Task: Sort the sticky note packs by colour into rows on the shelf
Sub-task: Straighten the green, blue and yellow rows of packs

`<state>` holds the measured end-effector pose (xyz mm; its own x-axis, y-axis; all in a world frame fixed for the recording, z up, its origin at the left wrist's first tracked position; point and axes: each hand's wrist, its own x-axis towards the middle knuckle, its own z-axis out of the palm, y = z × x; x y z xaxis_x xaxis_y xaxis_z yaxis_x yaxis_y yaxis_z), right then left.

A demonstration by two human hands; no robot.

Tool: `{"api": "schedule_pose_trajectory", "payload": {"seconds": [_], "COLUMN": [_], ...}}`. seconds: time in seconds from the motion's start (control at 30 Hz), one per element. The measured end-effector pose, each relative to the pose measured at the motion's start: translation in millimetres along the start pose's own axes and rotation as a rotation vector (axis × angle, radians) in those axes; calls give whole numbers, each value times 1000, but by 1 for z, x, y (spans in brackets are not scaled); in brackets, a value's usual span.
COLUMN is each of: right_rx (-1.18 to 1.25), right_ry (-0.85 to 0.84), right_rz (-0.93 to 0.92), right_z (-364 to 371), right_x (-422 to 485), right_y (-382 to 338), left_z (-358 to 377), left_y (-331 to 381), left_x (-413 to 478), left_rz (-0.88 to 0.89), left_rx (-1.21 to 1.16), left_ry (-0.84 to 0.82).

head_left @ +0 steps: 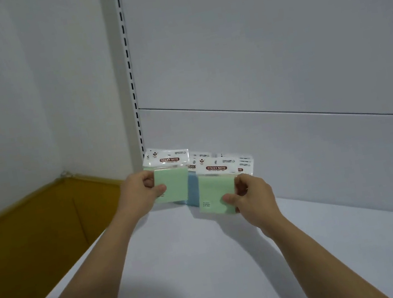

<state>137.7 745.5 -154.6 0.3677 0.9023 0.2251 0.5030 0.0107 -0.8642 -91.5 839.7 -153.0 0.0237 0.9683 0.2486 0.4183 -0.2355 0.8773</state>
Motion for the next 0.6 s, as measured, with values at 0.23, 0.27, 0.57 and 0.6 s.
{"api": "schedule_pose_trajectory", "payload": {"seconds": [0.23,0.27,0.57,0.6], "right_rx": [-6,-11,111,107], "right_ry": [-78,-78,-9,-7], "right_rz": [-24,-26,-9,-17], "right_z": [54,58,69,69], "right_x": [-1,-1,-9,-10], "right_y": [-5,-5,5,5], "left_z": [-8,-8,1,2], "left_y": [-39,-44,-52,-52], "left_x": [22,26,48,48], "left_rz": [-49,-50,-28,-32], "left_rx": [71,92,259,272], "left_ry": [62,72,110,125]}}
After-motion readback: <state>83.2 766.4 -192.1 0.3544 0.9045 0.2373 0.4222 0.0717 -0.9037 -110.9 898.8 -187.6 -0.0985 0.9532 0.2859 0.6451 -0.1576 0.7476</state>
